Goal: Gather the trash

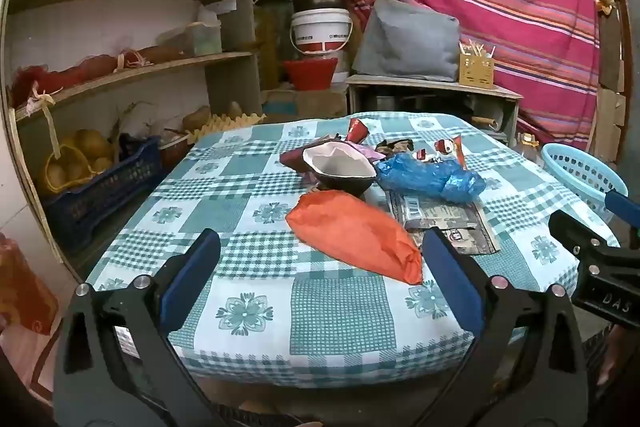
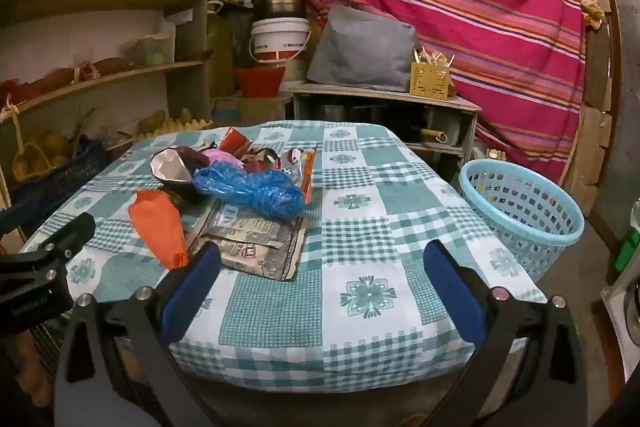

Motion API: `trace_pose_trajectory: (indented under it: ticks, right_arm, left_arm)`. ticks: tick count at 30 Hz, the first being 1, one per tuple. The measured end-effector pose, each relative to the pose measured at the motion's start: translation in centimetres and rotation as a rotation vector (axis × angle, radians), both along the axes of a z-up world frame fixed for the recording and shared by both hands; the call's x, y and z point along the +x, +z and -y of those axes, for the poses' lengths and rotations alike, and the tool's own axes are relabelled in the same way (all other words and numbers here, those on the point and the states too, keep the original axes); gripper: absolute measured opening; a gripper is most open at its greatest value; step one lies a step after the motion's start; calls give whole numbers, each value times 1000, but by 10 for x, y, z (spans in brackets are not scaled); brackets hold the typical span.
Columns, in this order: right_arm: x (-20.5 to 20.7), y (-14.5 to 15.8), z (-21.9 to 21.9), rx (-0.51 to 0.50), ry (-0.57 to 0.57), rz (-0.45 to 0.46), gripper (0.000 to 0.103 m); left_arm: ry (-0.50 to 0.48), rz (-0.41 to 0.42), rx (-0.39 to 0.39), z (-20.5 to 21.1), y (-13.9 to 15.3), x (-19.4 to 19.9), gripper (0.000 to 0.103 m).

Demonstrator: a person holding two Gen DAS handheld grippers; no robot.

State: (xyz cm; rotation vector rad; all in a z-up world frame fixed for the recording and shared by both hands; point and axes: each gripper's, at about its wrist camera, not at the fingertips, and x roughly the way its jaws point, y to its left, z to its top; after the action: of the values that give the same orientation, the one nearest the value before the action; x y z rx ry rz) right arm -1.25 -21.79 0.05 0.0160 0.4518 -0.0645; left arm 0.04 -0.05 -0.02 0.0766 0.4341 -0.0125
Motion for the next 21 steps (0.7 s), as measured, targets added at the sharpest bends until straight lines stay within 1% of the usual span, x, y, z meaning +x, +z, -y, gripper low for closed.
trace_pose_trajectory:
  ticks: [4, 11, 19, 20, 21]
  right_arm:
    - [0, 1, -1, -7, 0, -3, 99]
    - [-4, 5, 5, 12, -2, 9, 99]
    - [-3, 3, 5, 10, -4, 15, 99]
    - [-3, 3, 5, 10, -4, 15, 99]
    - [-3, 2, 4, 10, -4, 16, 99]
  left_arm:
    - [1, 2, 0, 1, 0, 0, 98]
    - [2, 4, -4, 3, -2, 0, 98]
    - [5, 4, -3, 9, -3, 0, 98]
    - [3, 8, 2, 10, 4, -5, 98]
    - [-1, 7, -5, 4, 4, 0, 98]
